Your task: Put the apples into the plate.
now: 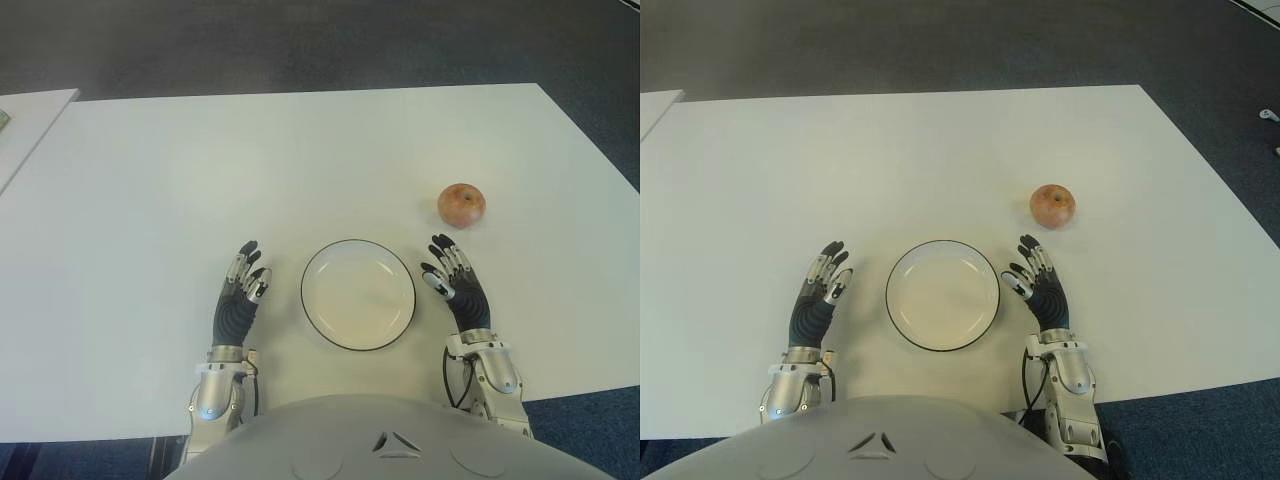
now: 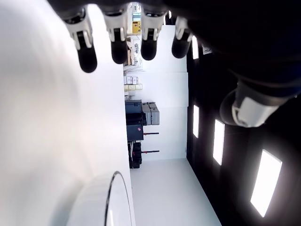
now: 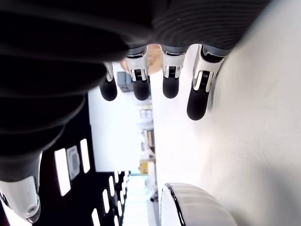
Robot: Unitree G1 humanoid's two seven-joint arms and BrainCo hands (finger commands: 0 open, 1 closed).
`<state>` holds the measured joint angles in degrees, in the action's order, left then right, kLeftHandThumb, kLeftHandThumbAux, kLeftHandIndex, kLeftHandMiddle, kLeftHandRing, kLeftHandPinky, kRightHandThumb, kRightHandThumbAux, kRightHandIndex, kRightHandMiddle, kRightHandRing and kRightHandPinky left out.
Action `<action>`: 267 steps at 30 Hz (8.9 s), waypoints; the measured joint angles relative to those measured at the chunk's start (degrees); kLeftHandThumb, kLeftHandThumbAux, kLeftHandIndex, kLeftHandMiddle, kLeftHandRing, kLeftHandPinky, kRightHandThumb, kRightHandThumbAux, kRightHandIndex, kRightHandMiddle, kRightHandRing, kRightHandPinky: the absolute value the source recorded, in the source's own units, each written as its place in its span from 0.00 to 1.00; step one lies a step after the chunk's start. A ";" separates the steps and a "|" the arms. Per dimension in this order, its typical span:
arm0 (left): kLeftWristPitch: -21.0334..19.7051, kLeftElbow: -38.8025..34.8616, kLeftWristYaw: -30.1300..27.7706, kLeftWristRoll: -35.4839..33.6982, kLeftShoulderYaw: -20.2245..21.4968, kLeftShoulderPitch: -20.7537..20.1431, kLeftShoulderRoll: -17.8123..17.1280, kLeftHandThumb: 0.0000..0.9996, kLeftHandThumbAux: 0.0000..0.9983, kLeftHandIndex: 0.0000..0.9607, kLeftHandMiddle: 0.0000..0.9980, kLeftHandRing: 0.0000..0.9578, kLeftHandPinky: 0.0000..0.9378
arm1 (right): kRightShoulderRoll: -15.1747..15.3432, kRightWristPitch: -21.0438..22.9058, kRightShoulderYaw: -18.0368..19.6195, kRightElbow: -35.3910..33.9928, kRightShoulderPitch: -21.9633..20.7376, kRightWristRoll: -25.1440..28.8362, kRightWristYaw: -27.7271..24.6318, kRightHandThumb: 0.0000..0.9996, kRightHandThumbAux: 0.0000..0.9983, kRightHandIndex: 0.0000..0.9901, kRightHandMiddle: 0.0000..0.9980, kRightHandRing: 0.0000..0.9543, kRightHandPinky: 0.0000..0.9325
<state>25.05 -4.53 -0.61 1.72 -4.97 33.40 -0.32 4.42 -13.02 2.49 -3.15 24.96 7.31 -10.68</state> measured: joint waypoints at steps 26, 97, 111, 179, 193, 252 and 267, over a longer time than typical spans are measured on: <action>-0.03 0.00 0.01 1.18 0.08 0.34 0.37 0.09 0.47 0.05 0.04 0.08 0.15 | 0.14 0.49 0.03 -0.39 0.08 0.04 -0.03 0.15 0.62 0.04 0.02 0.00 0.00; 0.70 3.77 -1.38 -2.27 2.30 -3.02 -0.87 0.11 0.47 0.05 0.05 0.09 0.16 | 33.08 -3.06 -14.70 46.41 -62.19 -58.23 22.51 0.28 0.14 0.00 0.00 0.00 0.00; 0.70 3.77 -1.38 -2.13 2.57 -3.00 -1.42 0.09 0.50 0.04 0.05 0.09 0.16 | 34.65 -1.90 -16.32 47.38 -61.33 -56.10 22.63 0.27 0.14 0.00 0.00 0.00 0.00; 1.51 4.74 -3.34 -5.76 2.30 -3.00 -1.25 0.13 0.48 0.07 0.07 0.10 0.18 | 35.88 4.59 -15.59 30.81 -45.57 -49.92 17.07 0.25 0.19 0.00 0.00 0.00 0.00; 1.79 4.74 -4.37 -7.47 2.55 -2.78 -1.21 0.13 0.49 0.08 0.07 0.11 0.19 | 33.97 2.27 -17.60 41.28 -48.61 -49.81 19.95 0.24 0.22 0.00 0.00 0.00 0.00; 8.29 4.88 -10.53 -11.25 4.41 -0.50 -1.40 0.07 0.50 0.07 0.04 0.07 0.17 | 30.92 -3.16 -20.11 54.37 -53.30 -46.13 23.87 0.30 0.32 0.03 0.04 0.05 0.11; 6.32 2.77 -10.09 -10.57 4.21 1.02 -1.19 0.08 0.51 0.07 0.04 0.08 0.17 | 30.21 -5.50 -19.81 56.42 -53.34 -44.83 28.70 0.60 0.44 0.47 0.57 0.61 0.64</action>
<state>31.37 -1.76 -10.70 -8.85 -0.76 34.42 -1.51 34.63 -18.51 -17.32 53.27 -28.38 -37.51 18.02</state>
